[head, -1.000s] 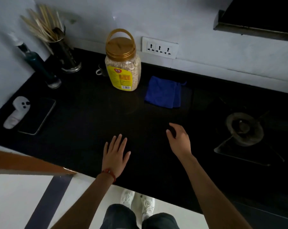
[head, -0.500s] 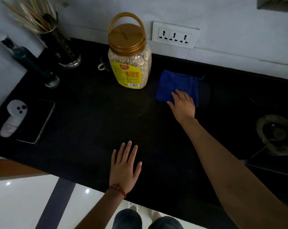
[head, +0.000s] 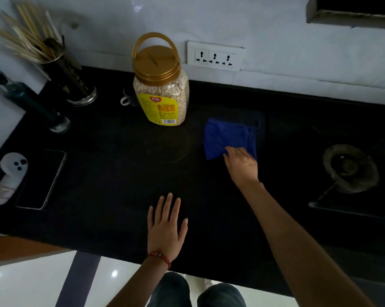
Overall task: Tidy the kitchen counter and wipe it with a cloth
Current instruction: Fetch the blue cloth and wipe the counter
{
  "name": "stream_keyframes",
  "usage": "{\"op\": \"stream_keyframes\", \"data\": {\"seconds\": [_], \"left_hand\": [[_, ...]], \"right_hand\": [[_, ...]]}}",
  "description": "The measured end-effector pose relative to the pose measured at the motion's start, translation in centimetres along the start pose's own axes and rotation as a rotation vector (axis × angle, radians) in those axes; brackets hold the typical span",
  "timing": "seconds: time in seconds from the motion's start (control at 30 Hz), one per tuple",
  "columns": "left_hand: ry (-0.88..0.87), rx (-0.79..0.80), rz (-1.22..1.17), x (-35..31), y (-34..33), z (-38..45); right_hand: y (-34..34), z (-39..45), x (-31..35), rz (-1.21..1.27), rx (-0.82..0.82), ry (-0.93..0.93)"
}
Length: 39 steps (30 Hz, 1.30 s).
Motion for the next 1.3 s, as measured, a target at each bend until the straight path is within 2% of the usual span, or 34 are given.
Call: {"op": "stream_keyframes", "data": {"seconds": [0.17,0.27,0.47,0.57,0.67,0.87,0.93,1.07,1.2,1.3], "left_hand": [[-0.013,0.044,-0.009,-0.2,0.0,-0.1],[-0.069,0.054,-0.058,-0.3,0.0,-0.2],[-0.262,0.080,-0.186,-2.6,0.2,-0.4],[-0.364,0.114,-0.338,-6.1,0.9,-1.6],[-0.475,0.226,-0.489,-11.2,1.3,-4.6],[-0.722,0.442,-0.576,-20.5,0.0,-14.6],[-0.760,0.541,-0.570,-23.2,-1.7,-19.0],[-0.687,0.738,-0.485,-26.5,-6.7,-26.6],[-0.761,0.819,-0.292,-29.8,-11.1,-33.9],[-0.732,0.846,-0.222,-31.5,-14.1,-36.7]], "right_hand": [[2.9,-6.5,-0.4,0.027,0.000,-0.187],[4.8,-10.9,-1.5,0.127,-0.001,-0.384],[12.2,-20.7,-2.9,0.320,-0.248,-0.752],[15.7,-26.6,-3.5,0.292,-0.358,-0.881],[18.2,-33.4,-4.0,0.236,-0.390,-0.997],[22.5,-50.0,-5.0,0.156,-0.570,-1.336],[23.2,-56.2,-4.9,0.104,-0.568,-1.448],[24.3,-68.9,-4.5,0.013,-0.520,-1.721],[26.0,-82.2,-2.7,0.001,-0.577,-1.996],[26.8,-88.8,-1.2,0.011,-0.574,-2.109]]}}
Point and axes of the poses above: each hand's wrist, its own z-axis towards the middle knuckle, its own y-axis out of the back of the hand, x = y × z, the point moved 10 cm from there along z, towards the middle knuckle, and after that the axes turned 13 degrees about -x, right-handed, at the moved point
